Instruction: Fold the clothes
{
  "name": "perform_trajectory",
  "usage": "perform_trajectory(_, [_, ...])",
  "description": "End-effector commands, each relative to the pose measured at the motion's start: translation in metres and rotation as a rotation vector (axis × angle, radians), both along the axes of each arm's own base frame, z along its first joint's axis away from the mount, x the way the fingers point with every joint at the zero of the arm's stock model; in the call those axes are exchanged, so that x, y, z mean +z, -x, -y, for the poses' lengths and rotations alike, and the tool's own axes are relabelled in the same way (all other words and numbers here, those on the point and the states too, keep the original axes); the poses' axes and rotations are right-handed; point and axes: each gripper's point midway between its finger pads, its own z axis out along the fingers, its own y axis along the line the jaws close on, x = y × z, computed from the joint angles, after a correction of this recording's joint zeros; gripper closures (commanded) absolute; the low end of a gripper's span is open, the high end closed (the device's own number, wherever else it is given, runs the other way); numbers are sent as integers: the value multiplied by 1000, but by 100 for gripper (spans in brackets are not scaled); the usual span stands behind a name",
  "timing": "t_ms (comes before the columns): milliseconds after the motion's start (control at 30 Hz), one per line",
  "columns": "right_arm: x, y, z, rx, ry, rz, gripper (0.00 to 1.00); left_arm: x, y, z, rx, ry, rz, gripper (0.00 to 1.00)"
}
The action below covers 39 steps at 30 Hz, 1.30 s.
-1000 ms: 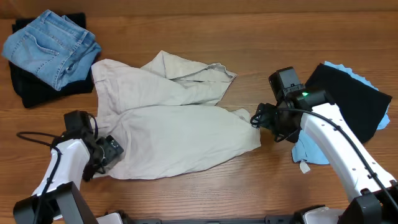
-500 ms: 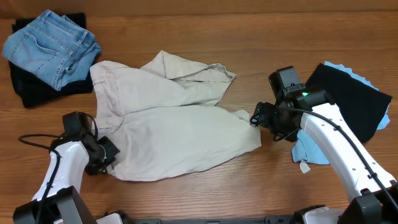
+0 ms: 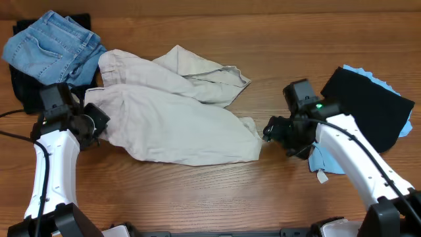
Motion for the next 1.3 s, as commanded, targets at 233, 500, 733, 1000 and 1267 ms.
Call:
perform_trajectory(233, [-41, 27, -46, 22, -321, -28, 19, 8, -1, -15, 79, -38, 7, 96])
perform_trajectory(500, [-52, 15, -58, 53, -410, 89, 15, 6, 3, -14, 64, -38, -12, 96])
perform_trajectory(733, [-53, -3, -63, 60, -431, 164, 8, 6, 1, -2, 28, 21, 2, 96])
perform_trajectory(1000, [-66, -3, -69, 54, -465, 124, 17, 5, 3, 13, -6, 93, 0, 96])
perform_trajectory(1267, [-59, -6, -72, 11, -494, 106, 96, 6, 6, 17, -36, 108, -11, 96])
